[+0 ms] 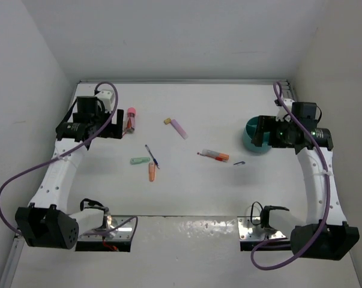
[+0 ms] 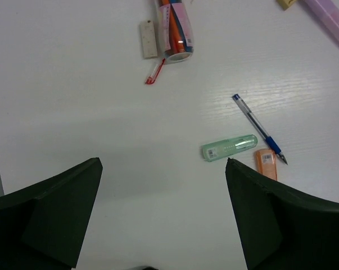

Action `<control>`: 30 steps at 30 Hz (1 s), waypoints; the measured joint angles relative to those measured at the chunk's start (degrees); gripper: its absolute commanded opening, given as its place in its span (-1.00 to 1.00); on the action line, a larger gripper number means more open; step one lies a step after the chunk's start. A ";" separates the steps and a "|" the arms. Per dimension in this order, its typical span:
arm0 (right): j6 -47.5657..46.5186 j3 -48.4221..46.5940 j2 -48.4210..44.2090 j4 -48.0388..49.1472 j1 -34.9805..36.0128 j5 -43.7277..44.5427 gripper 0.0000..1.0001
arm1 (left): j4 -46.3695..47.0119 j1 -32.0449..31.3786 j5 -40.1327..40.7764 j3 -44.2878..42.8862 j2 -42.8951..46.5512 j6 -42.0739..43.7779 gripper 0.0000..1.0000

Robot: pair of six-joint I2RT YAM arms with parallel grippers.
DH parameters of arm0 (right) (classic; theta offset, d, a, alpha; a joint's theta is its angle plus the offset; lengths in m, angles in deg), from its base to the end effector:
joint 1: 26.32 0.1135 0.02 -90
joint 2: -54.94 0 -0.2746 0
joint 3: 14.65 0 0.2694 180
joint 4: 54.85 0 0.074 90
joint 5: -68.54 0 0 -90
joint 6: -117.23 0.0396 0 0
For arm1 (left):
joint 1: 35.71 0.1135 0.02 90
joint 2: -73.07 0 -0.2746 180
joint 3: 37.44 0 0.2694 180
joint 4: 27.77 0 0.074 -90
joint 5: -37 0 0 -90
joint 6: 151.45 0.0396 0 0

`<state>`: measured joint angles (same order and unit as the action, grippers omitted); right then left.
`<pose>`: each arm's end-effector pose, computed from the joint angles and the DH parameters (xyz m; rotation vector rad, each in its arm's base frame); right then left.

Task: Sort the stationery into containers
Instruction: Pick up the stationery from the center of the board.

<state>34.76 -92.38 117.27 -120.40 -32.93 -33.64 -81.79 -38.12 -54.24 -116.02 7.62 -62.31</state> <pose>0.2239 -0.0175 0.3417 0.2063 2.4286 0.2669 0.2539 -0.0115 0.3501 0.0422 2.2845 -0.0545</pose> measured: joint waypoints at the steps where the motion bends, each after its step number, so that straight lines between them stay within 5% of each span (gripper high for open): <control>1: -0.02 -0.02 0.31 0.00 0.00 0.00 0.96 | 0.57 0.00 0.37 0.00 -1.22 -0.09 0.93; 7: -0.02 -0.48 2.78 -0.04 0.00 -0.04 0.96 | 1.51 0.00 1.86 -3.21 -11.34 -0.26 0.75; 18: 0.02 -2.91 7.50 0.02 -0.22 -0.26 0.96 | -1.09 0.26 0.76 -25.29 -42.18 -1.40 0.52; 30: -0.02 -2.97 10.64 0.00 -0.81 -0.46 0.96 | -3.32 0.07 -1.66 -35.36 -54.84 -2.64 0.27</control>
<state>34.74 -95.35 127.91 -120.40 -33.74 -34.10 -85.11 -38.06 -55.90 -151.39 -47.22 -64.96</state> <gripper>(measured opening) 0.982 0.642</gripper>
